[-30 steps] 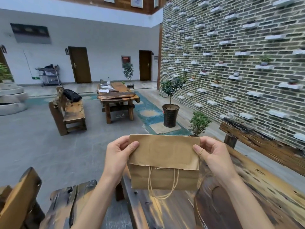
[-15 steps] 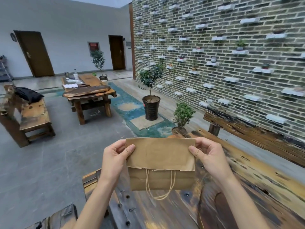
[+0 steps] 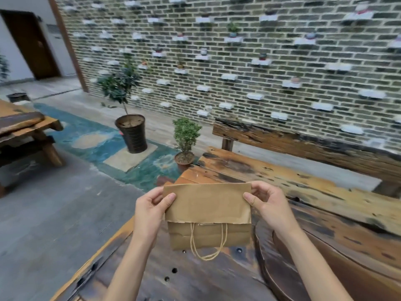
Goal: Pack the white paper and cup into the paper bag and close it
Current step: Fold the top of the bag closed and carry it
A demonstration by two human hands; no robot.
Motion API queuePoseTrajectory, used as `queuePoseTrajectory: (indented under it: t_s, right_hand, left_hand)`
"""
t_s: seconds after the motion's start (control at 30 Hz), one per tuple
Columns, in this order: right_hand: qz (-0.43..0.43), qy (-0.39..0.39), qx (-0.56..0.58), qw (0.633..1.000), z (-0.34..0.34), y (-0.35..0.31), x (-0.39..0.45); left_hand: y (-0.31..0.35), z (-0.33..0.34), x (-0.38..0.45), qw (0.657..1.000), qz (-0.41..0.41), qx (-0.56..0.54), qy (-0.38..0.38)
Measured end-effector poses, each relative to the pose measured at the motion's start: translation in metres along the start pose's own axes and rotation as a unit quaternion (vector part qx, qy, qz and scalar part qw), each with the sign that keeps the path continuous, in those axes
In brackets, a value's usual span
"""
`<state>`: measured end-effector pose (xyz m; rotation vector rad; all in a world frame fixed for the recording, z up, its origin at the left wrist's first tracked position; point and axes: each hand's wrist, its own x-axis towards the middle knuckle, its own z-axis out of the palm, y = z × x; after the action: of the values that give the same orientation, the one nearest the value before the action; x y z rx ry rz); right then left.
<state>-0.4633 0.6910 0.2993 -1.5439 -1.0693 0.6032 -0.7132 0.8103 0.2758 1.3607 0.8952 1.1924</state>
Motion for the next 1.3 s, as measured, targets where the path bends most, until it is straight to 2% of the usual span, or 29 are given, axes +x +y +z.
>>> queuePoseTrajectory:
  t_s: [0.23, 0.4, 0.57, 1.0, 1.3]
  right_hand:
    - [0.08, 0.082, -0.046, 0.992, 0.043, 0.038, -0.002]
    - [0.156, 0.131, -0.044, 0.978, 0.065, 0.08, -0.01]
    - [0.217, 0.132, -0.059, 0.965, 0.082, 0.125, -0.013]
    - [0.396, 0.164, -0.021, 0.903, 0.117, 0.24, -0.029]
    - [0.445, 0.137, -0.034, 0.884, 0.122, 0.276, -0.042]
  left_hand:
    - [-0.068, -0.023, 0.059, 0.99, -0.076, 0.019, -0.114]
    - [-0.114, -0.025, 0.073, 0.979, -0.132, 0.057, -0.143]
    - [-0.158, -0.021, 0.08, 0.964, -0.15, 0.122, -0.183]
    - [-0.261, -0.008, 0.078, 0.905, -0.301, 0.187, -0.237]
    - [-0.298, -0.01, 0.068, 0.88, -0.303, 0.242, -0.273]
